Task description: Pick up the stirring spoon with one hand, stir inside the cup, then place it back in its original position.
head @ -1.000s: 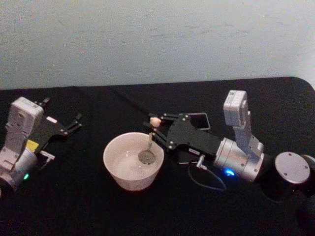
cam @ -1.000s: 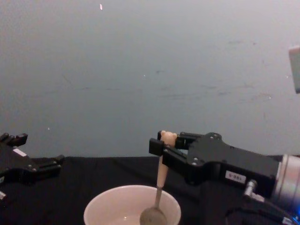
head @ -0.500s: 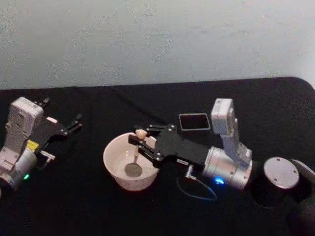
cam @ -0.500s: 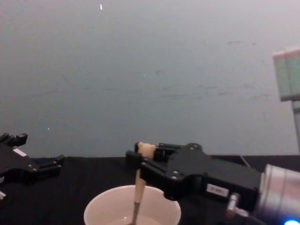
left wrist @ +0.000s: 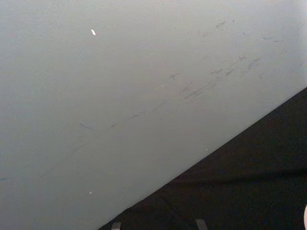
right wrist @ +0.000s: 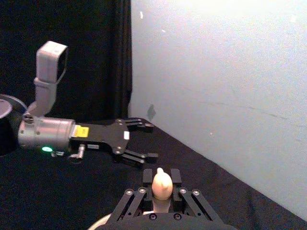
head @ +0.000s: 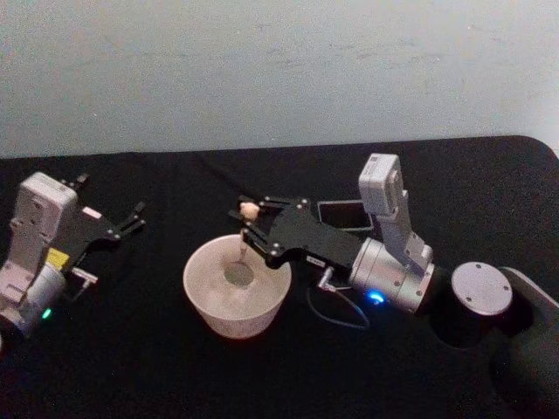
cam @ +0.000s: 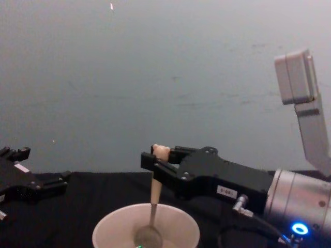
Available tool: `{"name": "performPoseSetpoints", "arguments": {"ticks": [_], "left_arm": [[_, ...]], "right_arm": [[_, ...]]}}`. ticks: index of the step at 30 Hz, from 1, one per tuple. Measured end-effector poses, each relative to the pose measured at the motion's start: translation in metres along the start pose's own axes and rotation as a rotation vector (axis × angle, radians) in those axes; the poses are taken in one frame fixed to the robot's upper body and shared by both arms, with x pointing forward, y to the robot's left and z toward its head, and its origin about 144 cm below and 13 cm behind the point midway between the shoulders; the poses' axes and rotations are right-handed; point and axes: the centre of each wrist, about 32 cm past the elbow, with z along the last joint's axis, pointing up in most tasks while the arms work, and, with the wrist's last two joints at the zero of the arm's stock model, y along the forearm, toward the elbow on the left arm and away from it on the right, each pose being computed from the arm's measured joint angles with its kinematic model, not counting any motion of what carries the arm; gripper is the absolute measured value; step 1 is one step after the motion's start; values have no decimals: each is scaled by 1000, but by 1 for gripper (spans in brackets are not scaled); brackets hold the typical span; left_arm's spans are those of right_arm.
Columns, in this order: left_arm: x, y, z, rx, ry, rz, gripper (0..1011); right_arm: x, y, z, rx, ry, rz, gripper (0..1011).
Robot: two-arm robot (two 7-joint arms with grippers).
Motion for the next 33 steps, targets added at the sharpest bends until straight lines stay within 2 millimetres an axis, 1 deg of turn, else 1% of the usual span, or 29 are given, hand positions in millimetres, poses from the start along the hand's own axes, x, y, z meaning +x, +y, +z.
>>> {"name": "performPoseSetpoints", "arguments": {"ticks": [5, 14, 23, 27, 33], "left_arm": [[0, 0, 0, 0, 0, 0, 1001], [0, 0, 0, 0, 0, 0, 1001], [0, 0, 0, 0, 0, 0, 1001], [0, 0, 0, 0, 0, 0, 1001], [0, 0, 0, 0, 0, 0, 1001]], "right_arm": [[4, -4, 0, -3, -3, -19, 214], [5, -9, 0, -3, -5, -28, 214], [5, -20, 0, -13, -15, -33, 214], [2, -26, 1, -15, -6, -27, 214], [-9, -33, 1, -17, 16, 3, 214]]}}
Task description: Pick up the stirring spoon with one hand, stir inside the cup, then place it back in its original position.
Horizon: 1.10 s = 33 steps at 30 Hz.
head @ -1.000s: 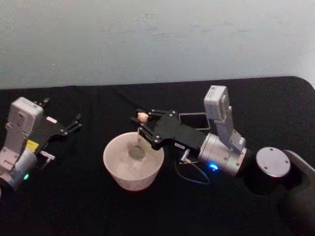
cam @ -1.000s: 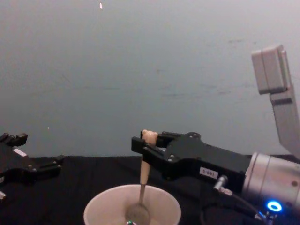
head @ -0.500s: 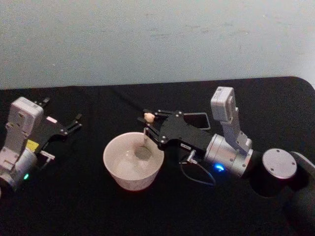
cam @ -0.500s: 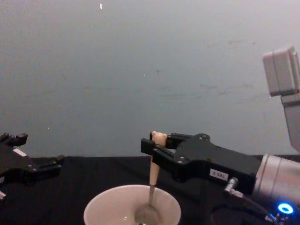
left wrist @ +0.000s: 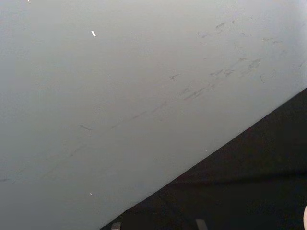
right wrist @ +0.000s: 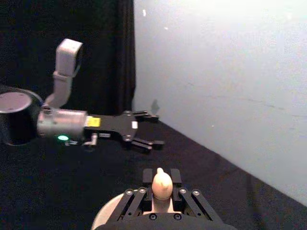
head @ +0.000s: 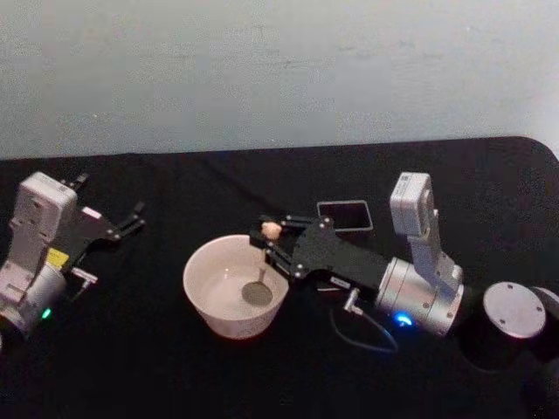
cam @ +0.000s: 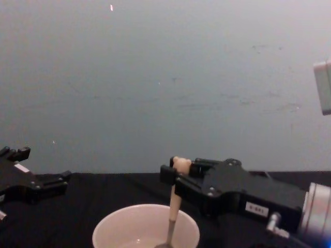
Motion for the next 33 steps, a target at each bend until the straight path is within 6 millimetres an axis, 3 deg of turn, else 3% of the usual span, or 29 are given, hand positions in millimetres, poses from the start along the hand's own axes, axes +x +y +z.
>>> {"name": "performPoseSetpoints", "arguments": {"ticks": [12, 20, 33], "left_arm": [[0, 0, 0, 0, 0, 0, 1001], [0, 0, 0, 0, 0, 0, 1001], [0, 0, 0, 0, 0, 0, 1001]], "right_arm": [[-15, 12, 1, 14, 24, 76, 214], [-4, 30, -1, 17, 8, 18, 214], [8, 21, -3, 5, 0, -48, 214]]}}
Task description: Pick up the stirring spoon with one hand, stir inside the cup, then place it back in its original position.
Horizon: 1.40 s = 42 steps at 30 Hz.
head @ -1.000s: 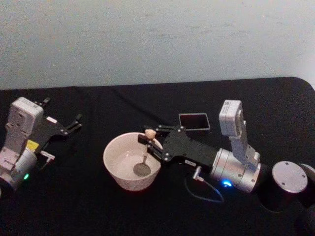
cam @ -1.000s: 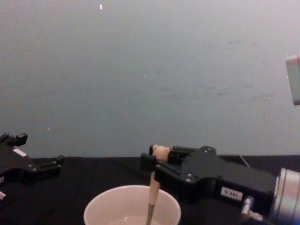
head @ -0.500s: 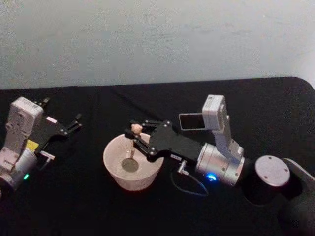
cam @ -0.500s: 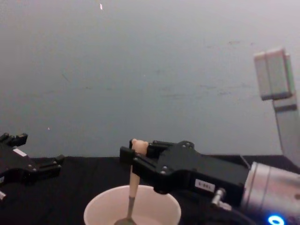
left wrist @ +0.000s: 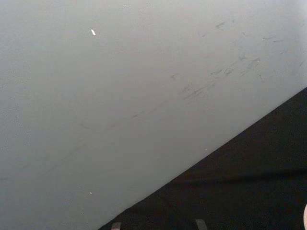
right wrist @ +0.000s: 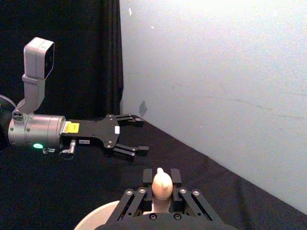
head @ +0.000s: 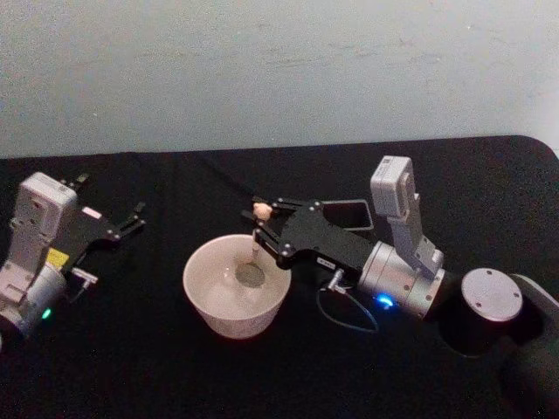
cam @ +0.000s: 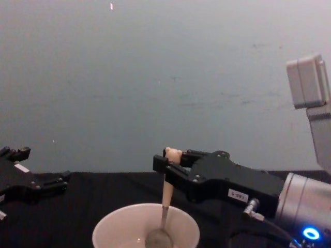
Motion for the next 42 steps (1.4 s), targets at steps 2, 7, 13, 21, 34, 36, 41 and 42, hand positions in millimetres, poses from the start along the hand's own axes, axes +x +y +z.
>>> {"name": "performPoseSetpoints", "arguments": {"ticks": [2, 7, 13, 21, 34, 36, 41, 42], "left_arm": [[0, 0, 0, 0, 0, 0, 1001], [0, 0, 0, 0, 0, 0, 1001], [0, 0, 0, 0, 0, 0, 1001], [0, 0, 0, 0, 0, 0, 1001], [0, 0, 0, 0, 0, 0, 1001], [0, 0, 0, 0, 0, 0, 1001], [0, 0, 0, 0, 0, 0, 1001], [0, 0, 0, 0, 0, 0, 1001]], "right_arm": [[0, -1, 0, 1, 0, -1, 214], [-1, -1, 1, 4, 3, -2, 214], [-1, -2, 4, 12, -2, -2, 214], [2, -7, 22, 46, -23, 3, 214], [13, -31, 65, 151, -79, -14, 214], [16, -37, 70, 163, -92, -26, 214], [22, -50, 78, 175, -115, -52, 214], [24, -54, 80, 177, -122, -60, 214]]}}
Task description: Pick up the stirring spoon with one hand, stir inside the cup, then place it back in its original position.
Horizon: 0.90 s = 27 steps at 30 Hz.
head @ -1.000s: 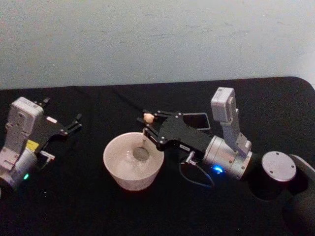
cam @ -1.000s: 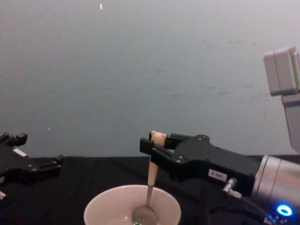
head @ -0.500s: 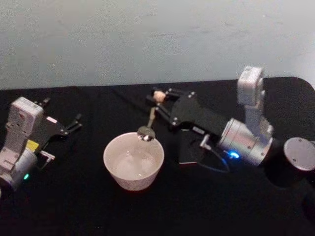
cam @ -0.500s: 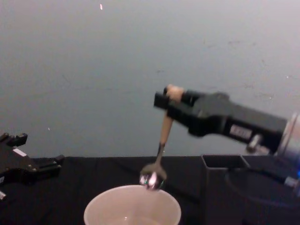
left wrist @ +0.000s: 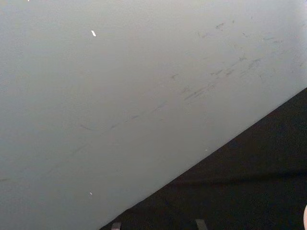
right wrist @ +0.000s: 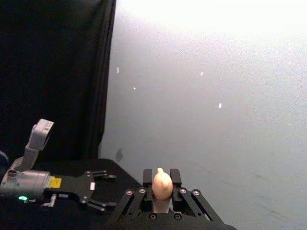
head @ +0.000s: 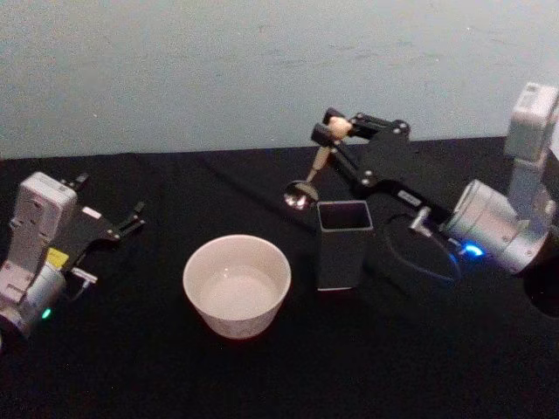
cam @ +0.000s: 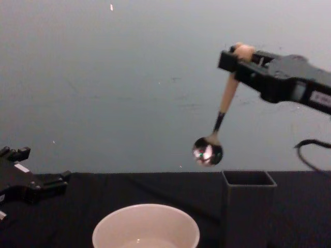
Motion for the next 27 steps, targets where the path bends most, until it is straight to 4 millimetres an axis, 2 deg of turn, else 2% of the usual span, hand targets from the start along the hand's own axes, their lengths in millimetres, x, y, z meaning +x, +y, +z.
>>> {"name": "performPoseSetpoints", "arguments": {"ticks": [13, 22, 27], "left_arm": [[0, 0, 0, 0, 0, 0, 1001], [0, 0, 0, 0, 0, 0, 1001], [0, 0, 0, 0, 0, 0, 1001]], "right_arm": [[11, -27, 10, -18, -39, -38, 214], [11, -35, 3, -62, -32, -54, 214], [9, -36, -7, -103, -11, -69, 214]]}}
